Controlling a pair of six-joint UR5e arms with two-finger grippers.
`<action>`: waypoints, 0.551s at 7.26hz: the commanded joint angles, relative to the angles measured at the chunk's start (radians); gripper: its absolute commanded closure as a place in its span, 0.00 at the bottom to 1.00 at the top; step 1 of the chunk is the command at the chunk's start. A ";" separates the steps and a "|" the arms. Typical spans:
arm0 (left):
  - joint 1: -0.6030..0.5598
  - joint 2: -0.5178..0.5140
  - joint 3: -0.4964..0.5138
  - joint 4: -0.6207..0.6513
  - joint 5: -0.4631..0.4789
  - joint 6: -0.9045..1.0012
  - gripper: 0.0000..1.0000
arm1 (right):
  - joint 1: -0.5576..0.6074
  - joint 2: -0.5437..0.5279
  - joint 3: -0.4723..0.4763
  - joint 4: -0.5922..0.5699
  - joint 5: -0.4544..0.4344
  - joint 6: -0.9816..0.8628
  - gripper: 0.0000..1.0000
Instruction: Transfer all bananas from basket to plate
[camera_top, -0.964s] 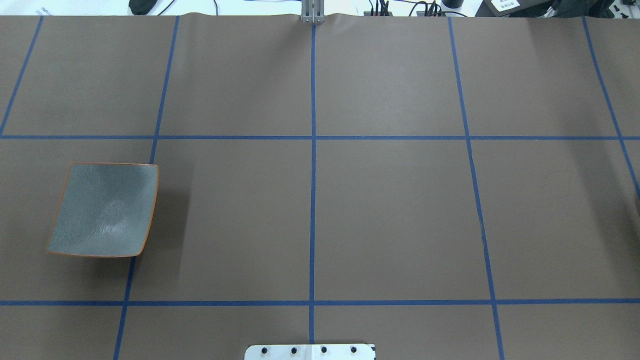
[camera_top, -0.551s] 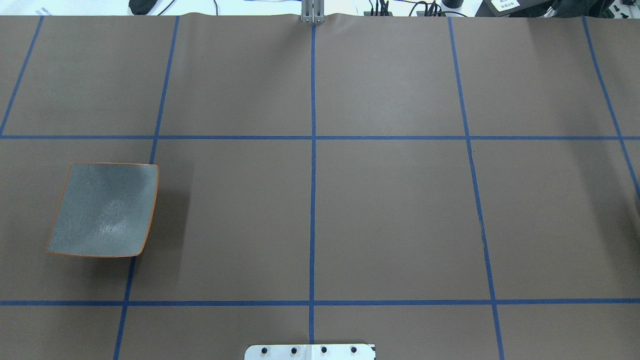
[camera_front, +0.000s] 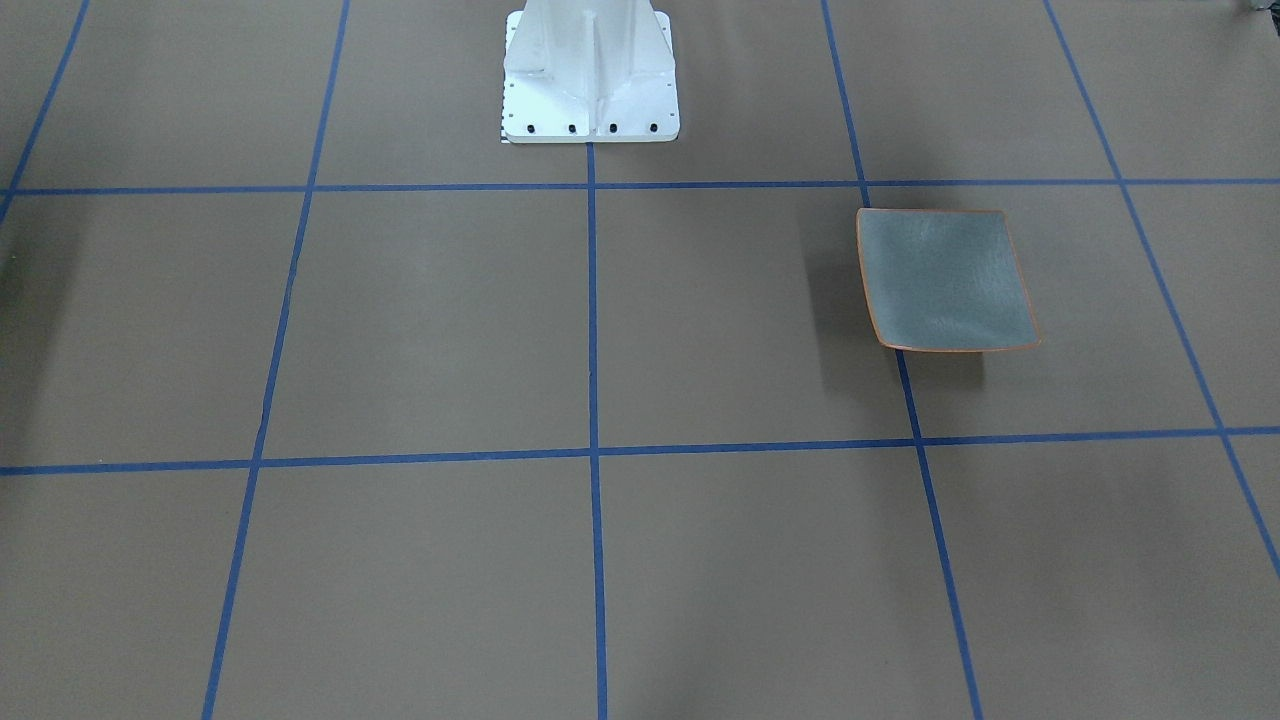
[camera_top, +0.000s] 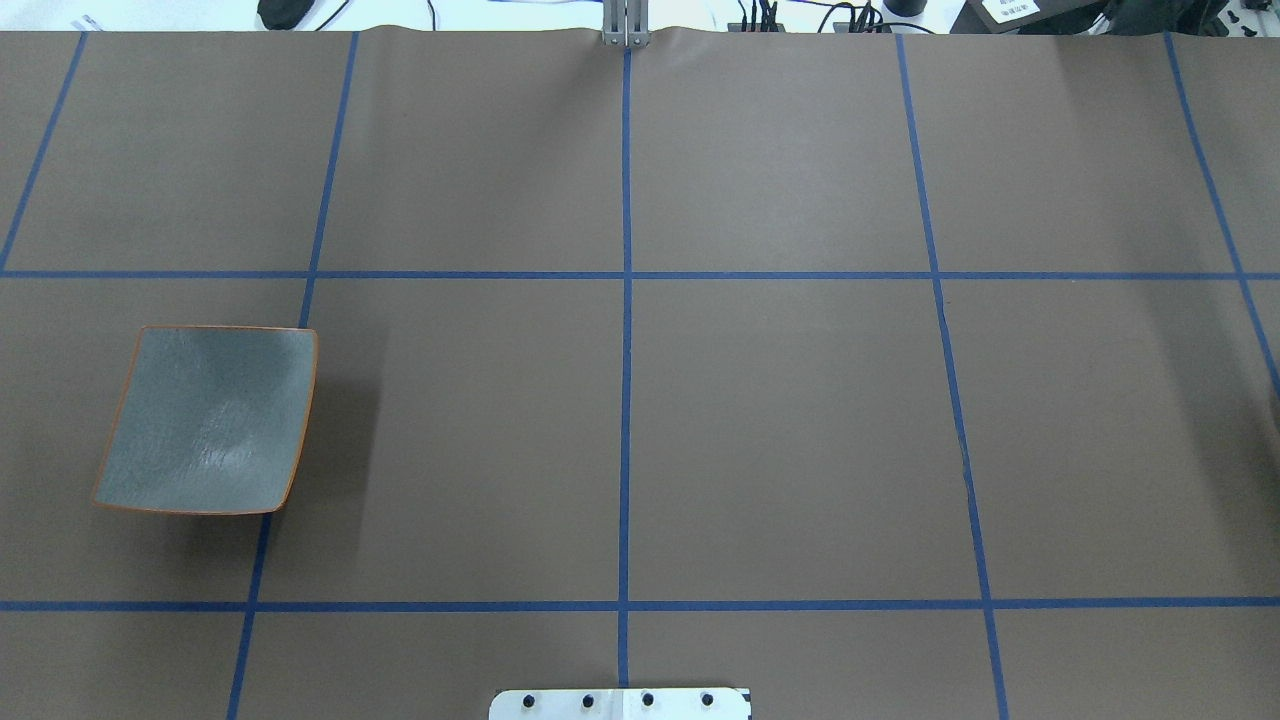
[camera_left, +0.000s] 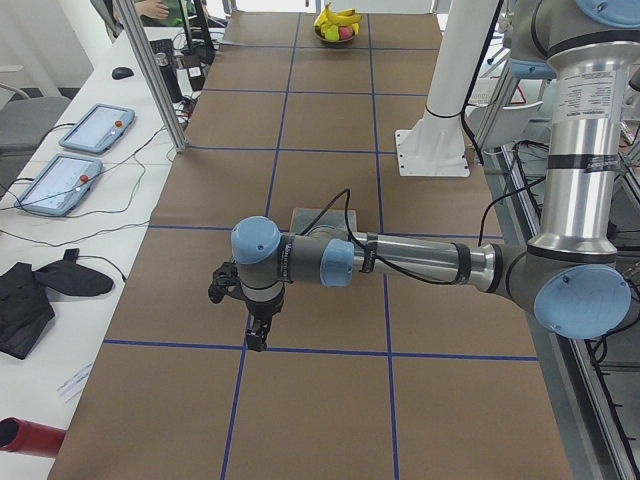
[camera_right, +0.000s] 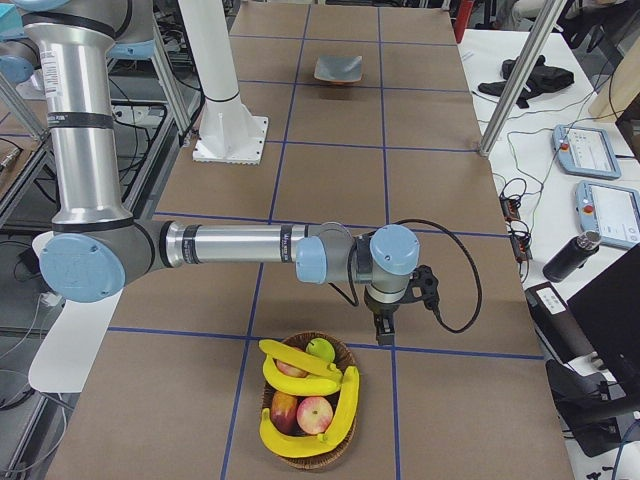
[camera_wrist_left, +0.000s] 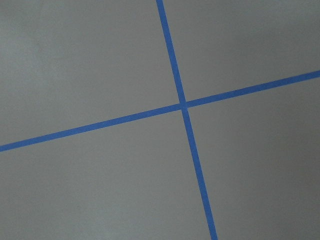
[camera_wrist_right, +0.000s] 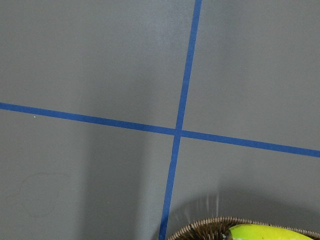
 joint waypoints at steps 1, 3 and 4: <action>0.000 -0.009 -0.005 -0.016 0.002 -0.003 0.00 | 0.010 0.000 0.005 -0.003 -0.009 0.017 0.01; 0.000 -0.011 -0.012 -0.018 0.002 -0.003 0.00 | 0.011 -0.009 0.008 0.000 -0.016 0.023 0.01; 0.000 -0.012 -0.014 -0.019 0.001 -0.002 0.00 | 0.011 -0.033 0.014 0.000 -0.037 0.022 0.01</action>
